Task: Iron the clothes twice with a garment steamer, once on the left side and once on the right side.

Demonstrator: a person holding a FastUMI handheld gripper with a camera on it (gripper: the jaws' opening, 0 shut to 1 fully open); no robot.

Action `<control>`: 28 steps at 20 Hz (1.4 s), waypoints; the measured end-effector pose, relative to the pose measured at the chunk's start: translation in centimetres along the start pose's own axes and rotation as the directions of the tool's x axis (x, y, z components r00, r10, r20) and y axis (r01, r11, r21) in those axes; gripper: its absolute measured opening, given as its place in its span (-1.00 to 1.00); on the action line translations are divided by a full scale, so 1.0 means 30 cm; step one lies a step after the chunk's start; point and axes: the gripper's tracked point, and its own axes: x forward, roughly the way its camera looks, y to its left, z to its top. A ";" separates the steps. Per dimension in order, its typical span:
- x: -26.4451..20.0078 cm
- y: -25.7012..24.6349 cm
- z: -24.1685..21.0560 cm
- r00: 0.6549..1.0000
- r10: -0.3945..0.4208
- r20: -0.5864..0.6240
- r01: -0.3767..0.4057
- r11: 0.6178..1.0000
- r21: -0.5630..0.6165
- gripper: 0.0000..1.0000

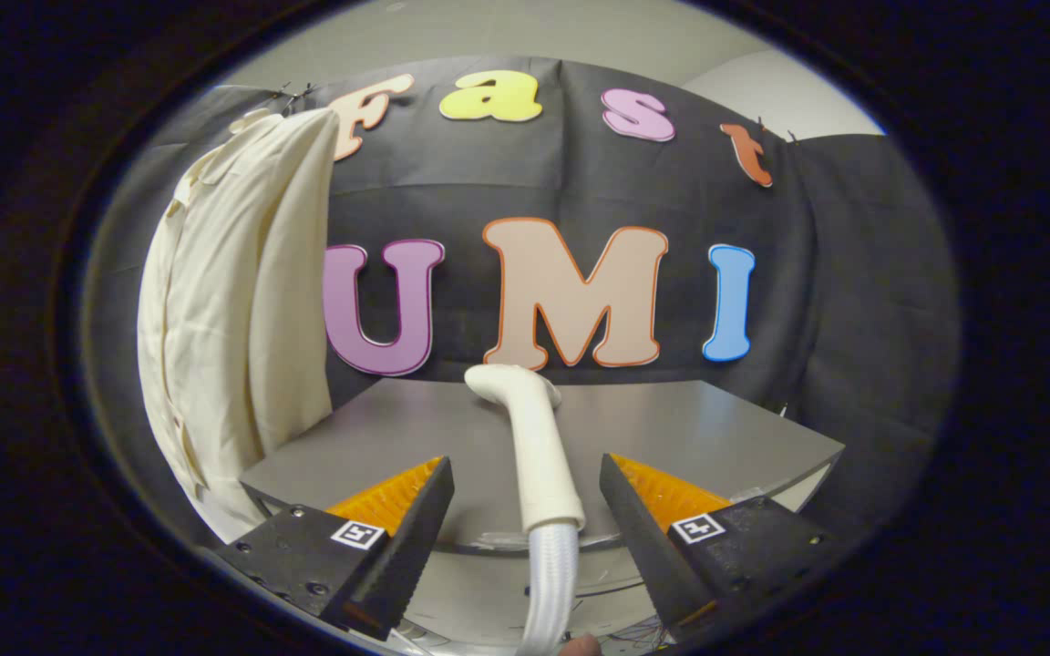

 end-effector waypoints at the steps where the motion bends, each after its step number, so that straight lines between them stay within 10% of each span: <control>1: 0.035 -0.010 -0.006 1.000 0.011 -0.015 -0.011 1.000 0.014 0.97; 14: 0.192 0.010 -0.042 0.987 0.085 -0.134 -0.090 0.996 -0.027 -0.13; 28: -0.109 0.130 0.038 0.984 0.064 -0.168 -0.053 0.996 0.070 -0.23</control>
